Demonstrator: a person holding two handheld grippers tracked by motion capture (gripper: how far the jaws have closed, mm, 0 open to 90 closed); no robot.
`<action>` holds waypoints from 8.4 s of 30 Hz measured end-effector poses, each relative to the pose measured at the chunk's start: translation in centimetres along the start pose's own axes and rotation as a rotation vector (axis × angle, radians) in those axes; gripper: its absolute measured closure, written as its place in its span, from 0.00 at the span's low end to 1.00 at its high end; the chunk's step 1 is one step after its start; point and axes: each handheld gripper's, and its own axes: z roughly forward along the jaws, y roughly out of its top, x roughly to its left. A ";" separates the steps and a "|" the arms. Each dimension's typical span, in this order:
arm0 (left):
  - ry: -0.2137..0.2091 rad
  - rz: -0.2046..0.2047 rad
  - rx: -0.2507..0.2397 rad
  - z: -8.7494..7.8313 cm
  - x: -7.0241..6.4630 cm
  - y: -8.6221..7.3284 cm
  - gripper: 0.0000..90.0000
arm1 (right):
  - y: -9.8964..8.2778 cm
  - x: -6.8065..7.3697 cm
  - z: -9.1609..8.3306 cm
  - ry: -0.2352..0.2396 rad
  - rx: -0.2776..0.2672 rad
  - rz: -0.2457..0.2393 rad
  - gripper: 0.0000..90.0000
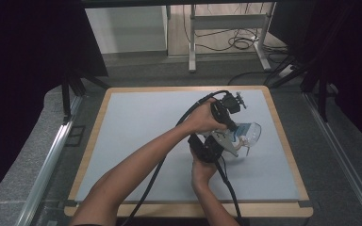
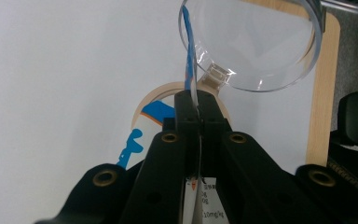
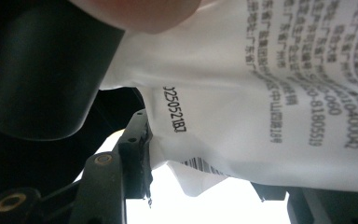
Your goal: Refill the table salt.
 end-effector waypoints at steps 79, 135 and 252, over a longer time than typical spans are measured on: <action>0.007 0.017 0.037 0.7 0.0 0.5 1.00 | 0.4 -0.3 0.3 0.019 -0.026 0.069 0.55; 0.003 0.013 0.033 0.6 0.0 0.5 1.00 | 0.5 -0.1 0.2 0.010 -0.039 0.057 0.55; -0.011 0.009 0.027 0.7 -0.5 0.2 1.00 | 0.0 0.1 -0.5 0.011 -0.046 0.055 0.56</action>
